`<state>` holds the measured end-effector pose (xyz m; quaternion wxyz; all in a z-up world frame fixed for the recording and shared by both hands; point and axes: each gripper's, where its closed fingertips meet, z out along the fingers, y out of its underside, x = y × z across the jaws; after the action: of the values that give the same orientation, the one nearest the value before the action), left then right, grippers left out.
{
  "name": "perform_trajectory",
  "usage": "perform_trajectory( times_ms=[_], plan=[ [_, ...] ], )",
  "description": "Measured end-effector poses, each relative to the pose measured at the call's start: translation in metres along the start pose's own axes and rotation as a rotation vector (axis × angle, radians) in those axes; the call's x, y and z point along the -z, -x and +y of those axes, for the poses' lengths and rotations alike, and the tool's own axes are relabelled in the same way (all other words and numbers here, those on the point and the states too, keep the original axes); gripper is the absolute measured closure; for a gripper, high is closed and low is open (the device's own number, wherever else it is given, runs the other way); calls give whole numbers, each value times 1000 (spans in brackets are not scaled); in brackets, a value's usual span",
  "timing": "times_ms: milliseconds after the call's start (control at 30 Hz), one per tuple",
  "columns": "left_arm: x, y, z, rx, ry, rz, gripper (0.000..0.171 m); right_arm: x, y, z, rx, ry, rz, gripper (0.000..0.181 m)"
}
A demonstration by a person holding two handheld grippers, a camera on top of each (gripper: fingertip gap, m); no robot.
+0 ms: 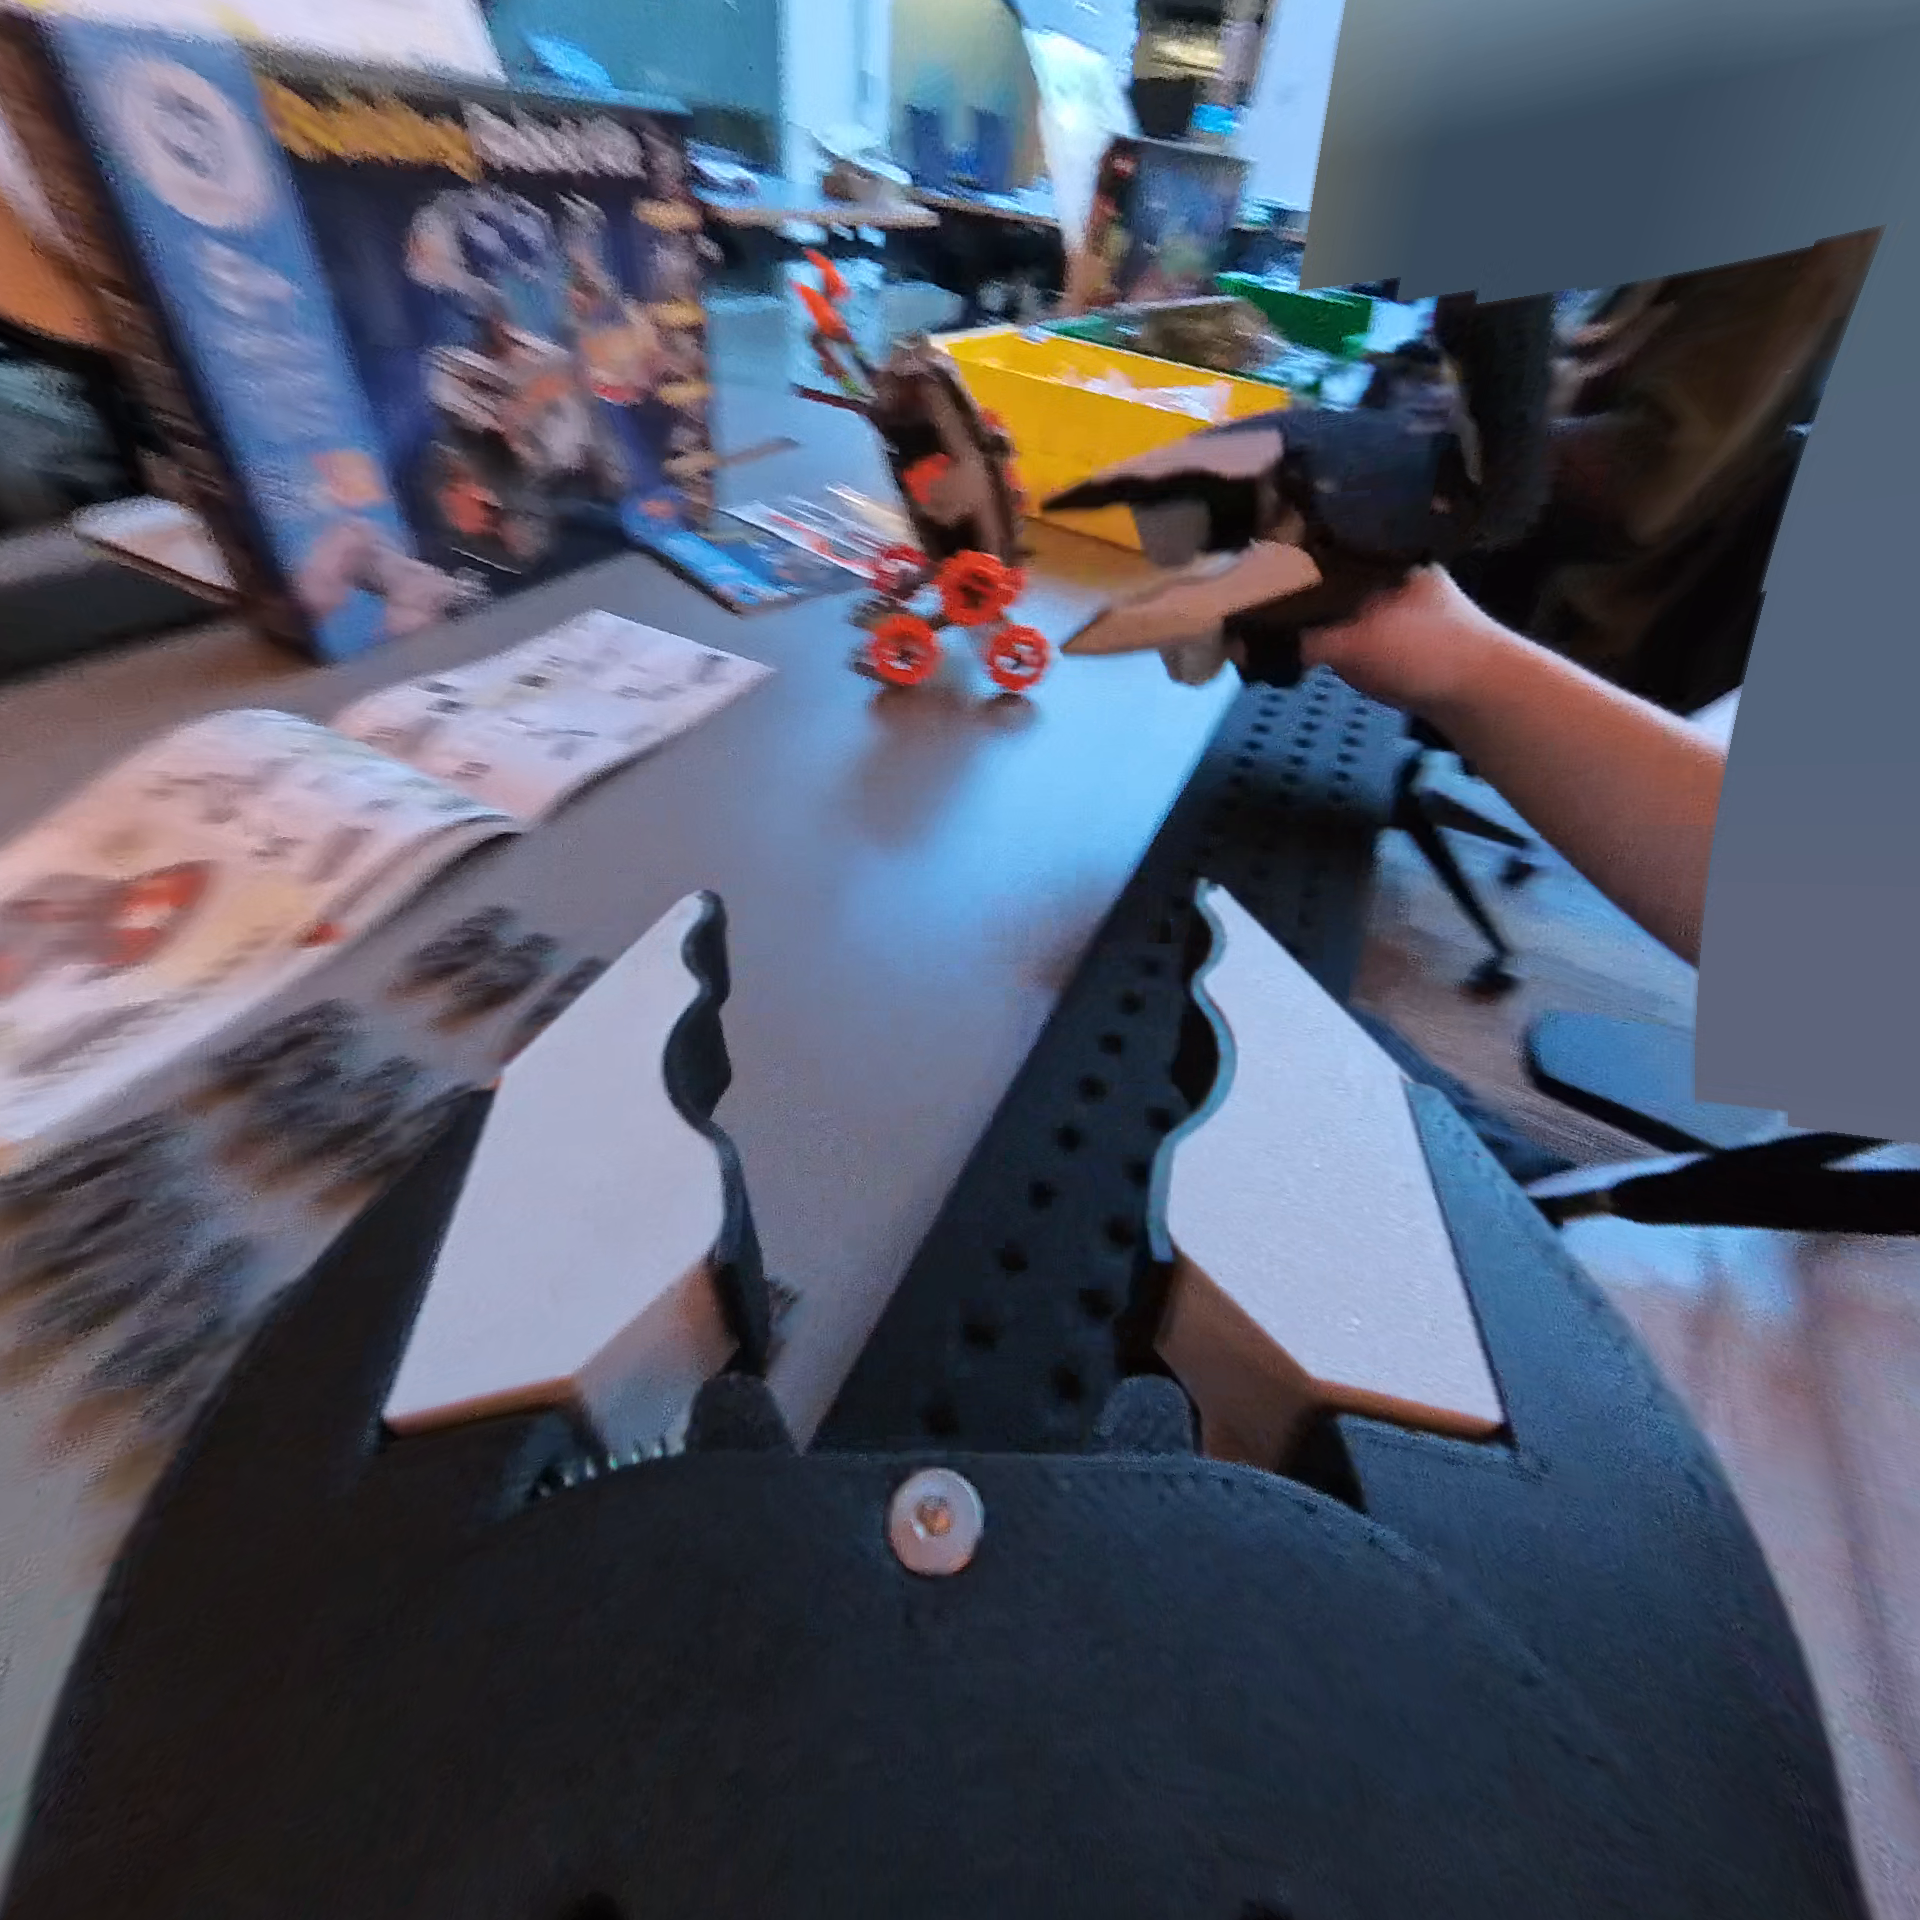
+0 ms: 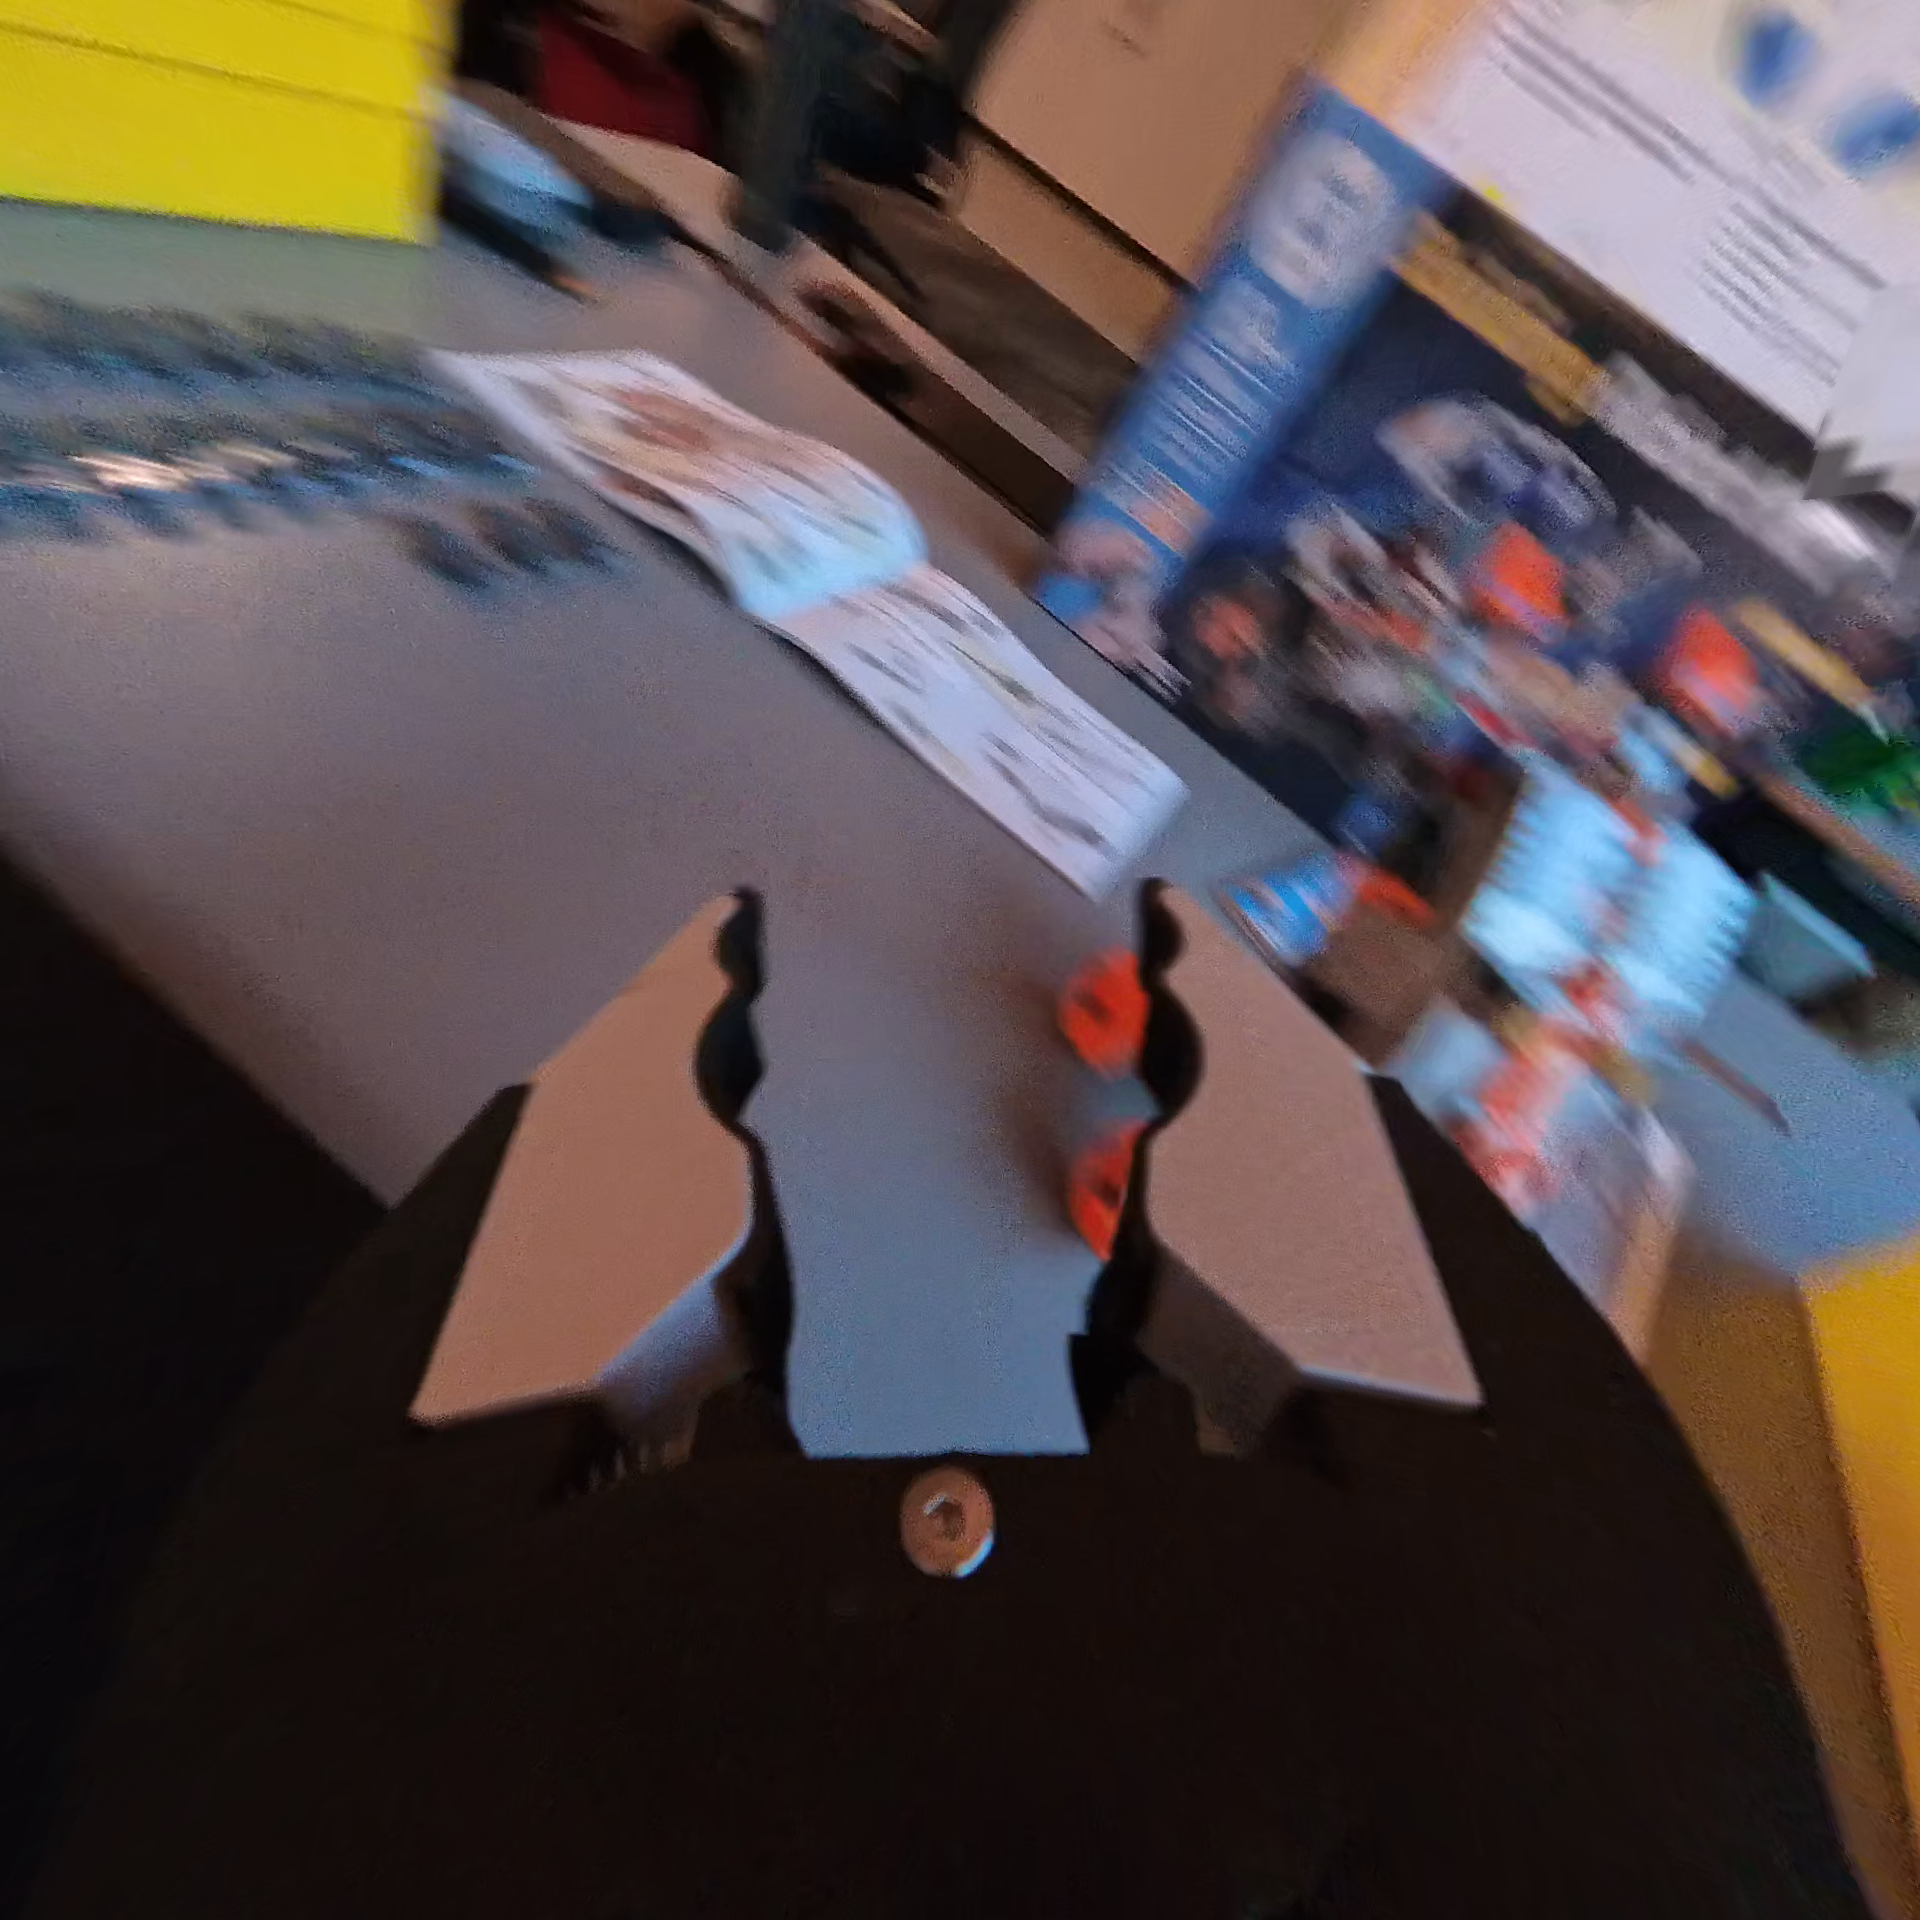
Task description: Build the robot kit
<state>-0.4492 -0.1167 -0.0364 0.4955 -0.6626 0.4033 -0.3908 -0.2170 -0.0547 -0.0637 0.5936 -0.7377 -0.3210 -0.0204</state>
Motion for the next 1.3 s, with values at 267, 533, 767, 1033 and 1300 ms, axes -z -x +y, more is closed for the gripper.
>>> perform_trajectory(
  times_ms=[267,533,767,1033,1300],
  plan=[
    [-100,-37,-43,107,-46,245,99,9,-157,24,-446,-50,0,76],
    [-131,-12,-36,86,38,44,122,-55,-134,59,-324,163,-86,93],
    [-101,-9,-20,102,-2,41,142,-46,-107,53,-295,111,-227,109],
    [-61,3,-3,9,15,-15,141,-54,-43,20,-151,11,-576,109],
    [-53,42,-14,3,-135,-121,135,-73,-4,-4,-11,-37,-856,109]
  ],
)
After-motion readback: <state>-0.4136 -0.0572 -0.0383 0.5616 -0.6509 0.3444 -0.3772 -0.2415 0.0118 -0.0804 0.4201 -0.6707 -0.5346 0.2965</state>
